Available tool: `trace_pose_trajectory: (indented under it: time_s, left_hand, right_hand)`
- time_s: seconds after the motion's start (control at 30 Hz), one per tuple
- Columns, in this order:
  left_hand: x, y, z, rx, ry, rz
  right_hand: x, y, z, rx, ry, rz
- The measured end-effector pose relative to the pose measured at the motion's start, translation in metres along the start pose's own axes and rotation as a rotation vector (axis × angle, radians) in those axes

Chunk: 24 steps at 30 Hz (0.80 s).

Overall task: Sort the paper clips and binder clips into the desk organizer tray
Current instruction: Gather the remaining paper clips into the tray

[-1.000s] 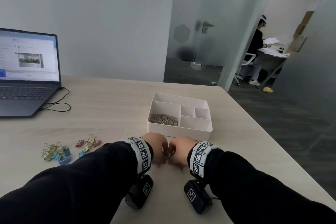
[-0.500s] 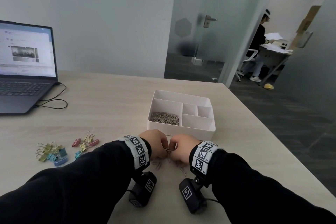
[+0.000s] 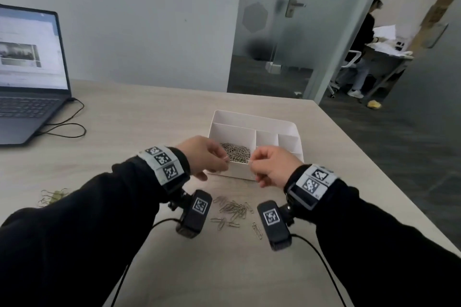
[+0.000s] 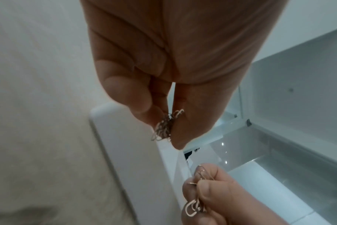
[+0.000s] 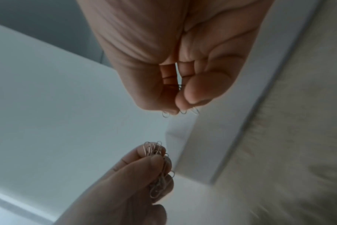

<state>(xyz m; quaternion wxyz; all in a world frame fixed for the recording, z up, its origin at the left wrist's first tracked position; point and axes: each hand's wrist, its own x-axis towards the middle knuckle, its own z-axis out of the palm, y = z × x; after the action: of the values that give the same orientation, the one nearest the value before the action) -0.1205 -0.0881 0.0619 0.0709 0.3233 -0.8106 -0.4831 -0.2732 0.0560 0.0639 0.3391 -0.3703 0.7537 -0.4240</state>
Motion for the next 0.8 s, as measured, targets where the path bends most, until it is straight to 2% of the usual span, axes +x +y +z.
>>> trace_pose_trajectory:
  time_s: [0.07, 0.2, 0.4, 0.5, 0.6, 0.7, 0.8]
  left_hand:
    - [0.009, 0.009, -0.010, -0.035, 0.058, 0.016]
    - [0.023, 0.025, -0.017, 0.032, 0.173, 0.006]
    - [0.012, 0.029, -0.012, 0.193, 0.219, 0.079]
    - [-0.006, 0.019, -0.004, 0.198, 0.175, 0.082]
    - [-0.023, 0.006, 0.009, 0.280, 0.048, 0.070]
    - [-0.032, -0.006, 0.020, 0.472, -0.045, 0.048]
    - [-0.038, -0.013, 0.027, 0.653, -0.092, 0.017]
  right_hand:
    - [0.011, -0.013, -0.004, 0.047, 0.067, -0.031]
    - [0.030, -0.030, 0.001, -0.035, 0.188, -0.060]
    - [0.027, -0.019, 0.004, -0.124, 0.181, -0.086]
    - [0.004, -0.013, 0.001, -0.142, 0.184, -0.141]
    - [-0.023, -0.004, -0.002, -0.229, 0.098, -0.122]
    - [-0.039, 0.013, -0.006, -0.491, -0.109, -0.005]
    - [-0.051, 0.024, -0.005, -0.677, -0.190, 0.072]
